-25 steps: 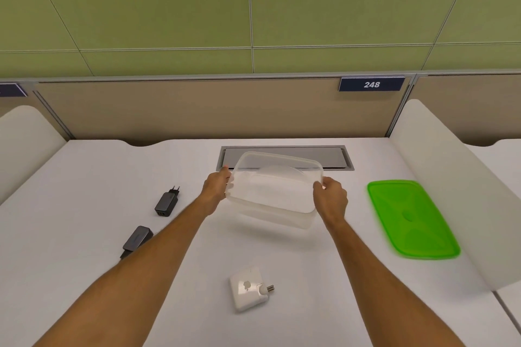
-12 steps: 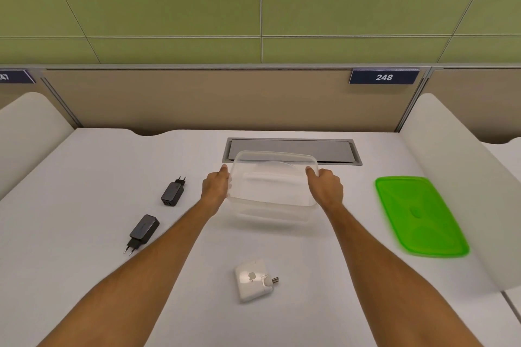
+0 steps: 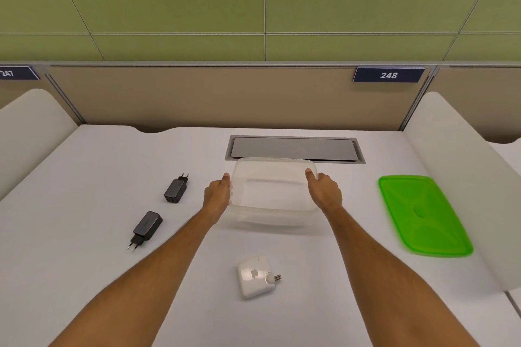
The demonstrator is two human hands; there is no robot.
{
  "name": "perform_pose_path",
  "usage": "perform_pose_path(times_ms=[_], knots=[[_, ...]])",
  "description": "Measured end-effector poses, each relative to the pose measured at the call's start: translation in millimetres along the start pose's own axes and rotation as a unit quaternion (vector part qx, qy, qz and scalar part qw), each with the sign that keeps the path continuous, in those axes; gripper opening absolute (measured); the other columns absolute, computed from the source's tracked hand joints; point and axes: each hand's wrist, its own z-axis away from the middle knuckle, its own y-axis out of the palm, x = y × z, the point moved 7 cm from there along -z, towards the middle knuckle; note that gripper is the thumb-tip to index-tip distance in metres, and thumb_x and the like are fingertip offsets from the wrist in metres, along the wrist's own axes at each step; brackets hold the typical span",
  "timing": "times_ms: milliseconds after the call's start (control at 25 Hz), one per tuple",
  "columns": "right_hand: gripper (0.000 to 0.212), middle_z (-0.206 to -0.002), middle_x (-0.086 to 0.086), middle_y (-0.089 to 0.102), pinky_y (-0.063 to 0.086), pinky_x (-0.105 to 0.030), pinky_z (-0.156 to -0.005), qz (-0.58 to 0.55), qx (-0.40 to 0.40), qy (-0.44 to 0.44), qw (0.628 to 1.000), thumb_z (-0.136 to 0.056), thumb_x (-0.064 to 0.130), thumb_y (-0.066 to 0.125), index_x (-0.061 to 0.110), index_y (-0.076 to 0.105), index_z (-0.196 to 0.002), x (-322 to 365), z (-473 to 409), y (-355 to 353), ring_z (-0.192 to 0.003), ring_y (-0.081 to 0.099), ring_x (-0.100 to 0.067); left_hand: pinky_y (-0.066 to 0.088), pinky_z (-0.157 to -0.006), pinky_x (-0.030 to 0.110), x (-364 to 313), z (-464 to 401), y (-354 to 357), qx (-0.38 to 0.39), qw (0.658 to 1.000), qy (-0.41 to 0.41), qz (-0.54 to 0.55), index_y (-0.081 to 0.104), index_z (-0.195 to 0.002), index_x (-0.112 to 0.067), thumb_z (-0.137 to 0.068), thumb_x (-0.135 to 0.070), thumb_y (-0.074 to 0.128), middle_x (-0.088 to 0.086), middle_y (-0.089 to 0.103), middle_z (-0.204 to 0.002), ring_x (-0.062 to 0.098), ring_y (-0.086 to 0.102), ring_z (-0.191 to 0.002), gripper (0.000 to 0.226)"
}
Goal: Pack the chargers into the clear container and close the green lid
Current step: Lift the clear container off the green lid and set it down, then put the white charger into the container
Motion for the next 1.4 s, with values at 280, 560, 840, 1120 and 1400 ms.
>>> perform_pose_path(times_ms=[280,560,840,1120,1400], knots=[[0.064,-0.116,-0.014,0.064,0.045,-0.038,-0.087,0.002,0.013,0.012,1.000,-0.096,0.057,0.028,0.005,0.058,-0.118,-8.2,1.9,4.0,-0.105,0.060,-0.033,0.050,-0.089,0.044,1.1,4.1,3.3,0.009,0.999,0.019,-0.038,0.058,-0.085,-0.010,-0.097,-0.046,0.034,0.011,0.060,-0.094,0.027,0.056,-0.086,0.045],[0.061,-0.131,-0.016,0.053,0.044,-0.044,-0.094,-0.002,-0.012,0.002,1.000,-0.098,0.053,0.028,0.007,0.047,-0.132,-6.1,10.4,2.5,-0.117,0.054,-0.036,0.035,-0.081,0.030,14.9,16.6,2.1,0.015,0.992,0.078,-0.094,0.042,-0.068,-0.035,-0.099,-0.046,0.031,-0.014,0.043,-0.071,0.014,0.044,-0.073,0.034],[0.056,-0.143,-0.013,0.044,0.041,-0.047,-0.096,0.062,-0.098,-0.059,0.991,-0.097,0.047,0.038,0.009,0.042,-0.137,4.7,34.6,-6.4,-0.125,0.045,-0.034,0.032,-0.107,0.035,68.5,27.9,-17.9,0.021,0.976,0.113,-0.187,0.048,-0.135,-0.017,-0.100,-0.043,0.030,0.003,0.055,-0.136,0.026,0.046,-0.128,0.048],[0.037,-0.120,-0.009,0.064,0.046,-0.039,-0.081,0.131,-0.209,-0.291,0.924,-0.090,0.031,0.054,0.011,0.061,-0.120,50.4,96.8,-6.5,-0.101,0.060,-0.028,-0.003,-0.120,0.040,124.4,40.1,-21.5,0.050,0.866,0.180,-0.465,0.011,-0.151,-0.014,-0.102,-0.036,0.021,0.002,0.006,-0.162,0.015,0.000,-0.149,0.055],[0.034,-0.107,-0.006,0.069,0.051,-0.037,-0.075,0.197,0.003,-0.450,0.871,-0.088,0.030,0.054,0.013,0.065,-0.115,67.2,146.9,58.4,-0.094,0.063,-0.027,-0.003,-0.119,0.045,135.9,50.2,-16.3,0.029,0.823,0.212,-0.526,0.009,-0.152,-0.014,-0.100,-0.042,0.024,0.003,0.001,-0.162,0.019,-0.002,-0.149,0.061]])
